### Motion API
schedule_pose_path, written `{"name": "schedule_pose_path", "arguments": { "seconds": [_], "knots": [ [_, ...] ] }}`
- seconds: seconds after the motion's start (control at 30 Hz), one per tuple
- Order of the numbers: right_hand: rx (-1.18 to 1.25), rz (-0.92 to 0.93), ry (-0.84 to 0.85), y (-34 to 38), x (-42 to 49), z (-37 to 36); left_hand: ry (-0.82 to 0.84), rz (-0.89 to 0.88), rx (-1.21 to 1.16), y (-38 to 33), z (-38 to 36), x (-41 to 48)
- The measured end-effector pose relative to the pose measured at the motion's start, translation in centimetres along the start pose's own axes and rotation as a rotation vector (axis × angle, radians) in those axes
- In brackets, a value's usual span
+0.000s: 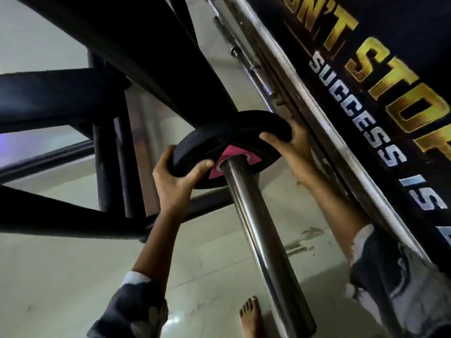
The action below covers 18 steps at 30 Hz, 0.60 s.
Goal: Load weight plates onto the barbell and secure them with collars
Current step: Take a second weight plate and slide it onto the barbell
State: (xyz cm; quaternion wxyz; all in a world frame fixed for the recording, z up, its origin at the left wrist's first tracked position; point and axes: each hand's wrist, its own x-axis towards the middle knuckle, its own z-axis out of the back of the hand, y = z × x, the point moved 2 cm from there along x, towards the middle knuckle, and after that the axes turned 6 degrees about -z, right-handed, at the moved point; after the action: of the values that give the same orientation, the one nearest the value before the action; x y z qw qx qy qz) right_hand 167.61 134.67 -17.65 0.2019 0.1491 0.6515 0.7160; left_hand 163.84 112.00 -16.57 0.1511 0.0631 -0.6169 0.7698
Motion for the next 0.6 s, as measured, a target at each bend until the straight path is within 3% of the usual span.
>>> {"name": "schedule_pose_path", "arguments": {
  "seconds": [0.23, 0.43, 0.6],
  "knots": [
    [0.098, 0.090, -0.070, -0.3, -0.9, -0.3, -0.218, -0.068, -0.101, -0.1, -1.2, 0.3],
    [0.081, 0.072, -0.103, -1.0, -7.1, 1.8, -0.218, -0.073, -0.069, -1.7, -0.9, -6.0],
    [0.077, 0.000, -0.066, -1.0, -15.9, 5.1, -0.123, -0.062, 0.039, -4.0, 0.2, -15.3]
  ]
}}
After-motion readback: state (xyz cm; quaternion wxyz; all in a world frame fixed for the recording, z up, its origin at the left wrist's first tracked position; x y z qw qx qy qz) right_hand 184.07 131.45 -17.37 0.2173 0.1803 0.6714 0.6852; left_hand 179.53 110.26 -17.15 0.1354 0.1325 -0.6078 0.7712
